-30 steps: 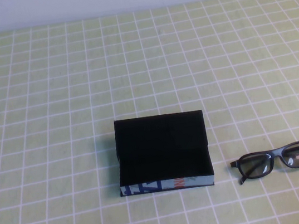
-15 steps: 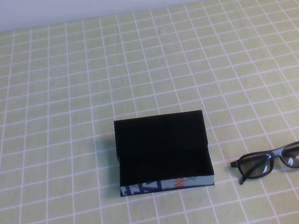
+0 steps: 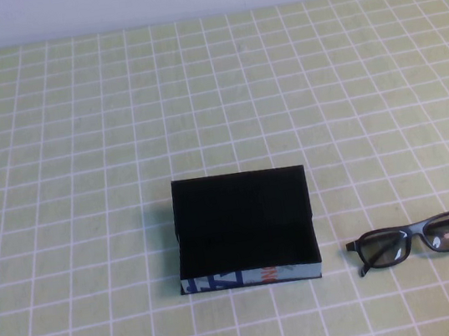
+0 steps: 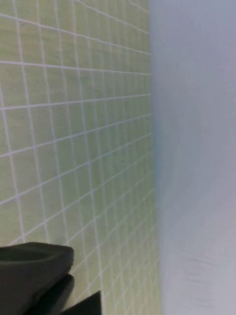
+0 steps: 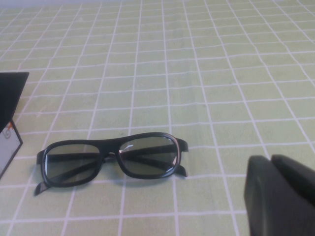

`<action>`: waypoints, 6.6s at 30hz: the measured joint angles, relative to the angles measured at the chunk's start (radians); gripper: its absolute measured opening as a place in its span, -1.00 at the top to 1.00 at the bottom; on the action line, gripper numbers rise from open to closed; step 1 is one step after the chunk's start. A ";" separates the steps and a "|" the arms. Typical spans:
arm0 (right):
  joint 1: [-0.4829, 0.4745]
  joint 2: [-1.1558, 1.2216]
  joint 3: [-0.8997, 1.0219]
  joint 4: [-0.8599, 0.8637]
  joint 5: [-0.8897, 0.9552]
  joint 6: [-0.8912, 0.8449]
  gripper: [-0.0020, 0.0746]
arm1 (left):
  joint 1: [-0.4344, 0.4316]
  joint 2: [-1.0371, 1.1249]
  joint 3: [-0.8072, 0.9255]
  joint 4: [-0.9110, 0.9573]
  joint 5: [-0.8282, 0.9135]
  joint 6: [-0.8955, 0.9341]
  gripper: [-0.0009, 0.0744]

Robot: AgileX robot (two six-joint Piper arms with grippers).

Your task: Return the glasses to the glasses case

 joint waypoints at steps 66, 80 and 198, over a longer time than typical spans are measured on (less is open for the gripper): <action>0.000 0.909 -0.842 0.062 0.276 0.097 0.99 | 0.000 0.138 -0.432 0.023 0.248 -0.145 0.99; 0.274 1.221 -1.127 0.055 0.594 -0.483 0.99 | 0.000 0.404 -0.511 -0.272 0.538 0.242 0.99; 0.687 1.905 -1.606 -0.121 0.739 -0.741 0.76 | 0.000 0.688 -0.580 -0.612 0.542 0.584 0.99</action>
